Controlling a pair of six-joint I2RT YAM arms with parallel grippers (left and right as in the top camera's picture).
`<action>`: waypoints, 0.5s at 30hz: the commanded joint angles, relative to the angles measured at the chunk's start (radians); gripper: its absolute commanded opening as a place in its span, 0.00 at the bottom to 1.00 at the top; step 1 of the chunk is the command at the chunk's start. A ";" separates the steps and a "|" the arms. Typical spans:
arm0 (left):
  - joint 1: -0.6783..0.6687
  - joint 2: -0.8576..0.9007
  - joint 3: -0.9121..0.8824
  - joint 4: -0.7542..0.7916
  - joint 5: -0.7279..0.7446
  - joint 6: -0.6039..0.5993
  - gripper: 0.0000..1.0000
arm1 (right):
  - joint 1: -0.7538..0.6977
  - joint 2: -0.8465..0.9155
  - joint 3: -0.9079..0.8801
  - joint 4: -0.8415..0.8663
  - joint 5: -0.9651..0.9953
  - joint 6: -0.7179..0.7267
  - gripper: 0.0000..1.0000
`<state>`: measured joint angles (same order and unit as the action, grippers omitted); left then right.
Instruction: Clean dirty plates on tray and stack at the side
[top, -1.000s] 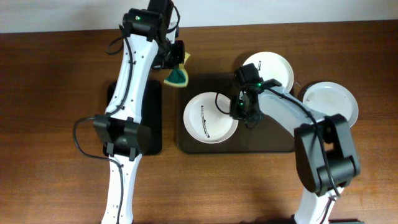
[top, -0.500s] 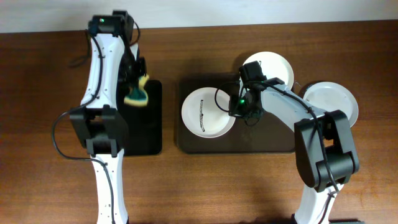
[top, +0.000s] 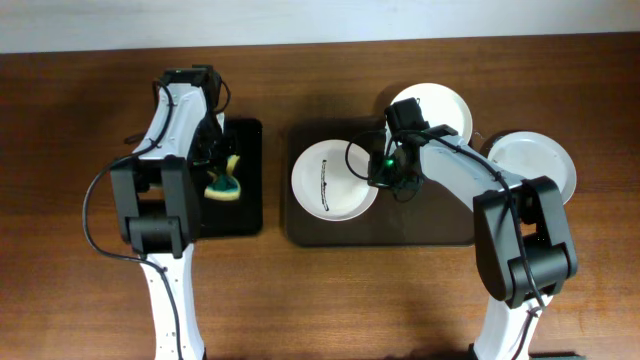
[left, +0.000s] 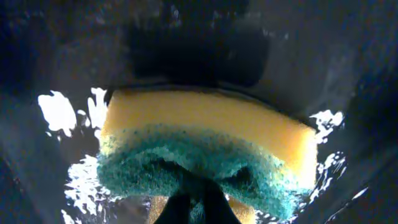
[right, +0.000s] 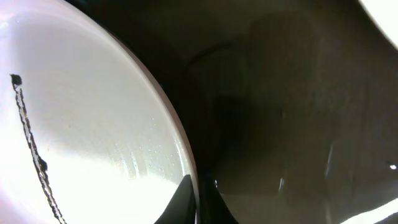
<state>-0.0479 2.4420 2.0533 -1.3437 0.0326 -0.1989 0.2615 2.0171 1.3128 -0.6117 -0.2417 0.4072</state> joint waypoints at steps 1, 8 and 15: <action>-0.027 0.037 -0.108 0.098 -0.023 -0.025 0.00 | -0.007 0.034 0.002 0.000 0.024 -0.007 0.04; -0.036 -0.046 -0.126 0.090 -0.030 -0.024 0.00 | -0.007 0.034 0.002 0.003 0.008 -0.008 0.04; -0.056 -0.326 -0.110 0.093 -0.016 -0.008 0.00 | -0.070 0.034 0.002 0.015 -0.157 -0.084 0.04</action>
<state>-0.0814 2.2780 1.9381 -1.2549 -0.0109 -0.2062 0.2386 2.0266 1.3128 -0.5964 -0.3161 0.3805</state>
